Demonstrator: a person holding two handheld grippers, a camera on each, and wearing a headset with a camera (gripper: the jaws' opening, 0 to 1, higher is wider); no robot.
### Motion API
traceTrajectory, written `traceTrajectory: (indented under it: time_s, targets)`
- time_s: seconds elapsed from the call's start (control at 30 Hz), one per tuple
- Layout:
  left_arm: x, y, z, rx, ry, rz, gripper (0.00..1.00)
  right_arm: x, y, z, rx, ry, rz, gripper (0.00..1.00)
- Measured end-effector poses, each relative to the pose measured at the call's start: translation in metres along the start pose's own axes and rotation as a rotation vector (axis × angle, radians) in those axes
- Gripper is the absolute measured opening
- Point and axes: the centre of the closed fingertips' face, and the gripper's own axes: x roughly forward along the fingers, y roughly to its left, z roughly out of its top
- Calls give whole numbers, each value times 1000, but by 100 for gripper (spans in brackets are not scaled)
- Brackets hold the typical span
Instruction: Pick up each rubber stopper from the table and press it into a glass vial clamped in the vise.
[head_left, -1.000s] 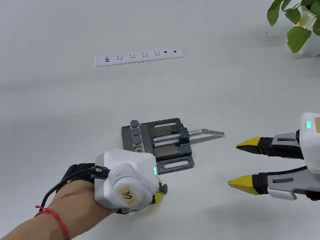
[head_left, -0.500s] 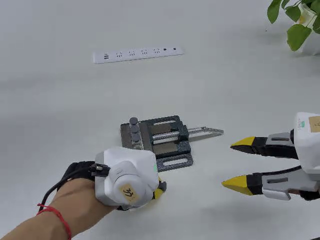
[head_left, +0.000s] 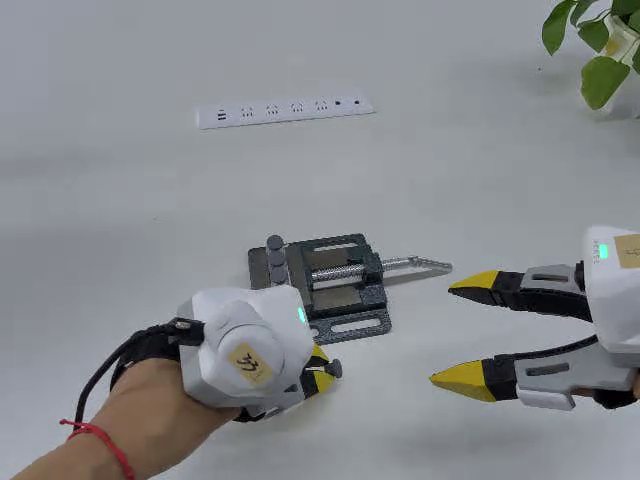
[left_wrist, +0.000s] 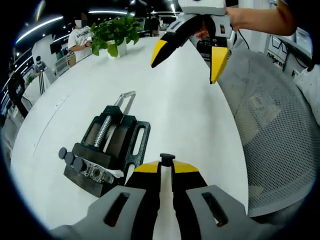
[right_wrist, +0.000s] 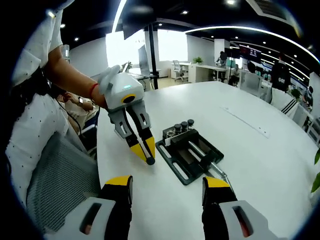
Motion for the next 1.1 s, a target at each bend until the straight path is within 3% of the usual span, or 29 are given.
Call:
traceTrajectory:
  time_s: [0.17,0.4,0.53,0.7,1.1]
  targets:
    - [-25,-8,29,-49,-76,2,4,4,13,25,-21,-44,43,53]
    - [-54,-11,52,-93,-143,-9,4,7,35,52,-48,-83,125,47]
    - [-66,-16,66,-121,-178,-18,4,8,46,62,-57,-86,176,37]
    - [-74,-21,70,-140,-194,-26,4,7,54,77,-52,-114,218,23]
    - [-82,-32,80,-144,-207,-29,4,10,69,84,-92,-104,274,13]
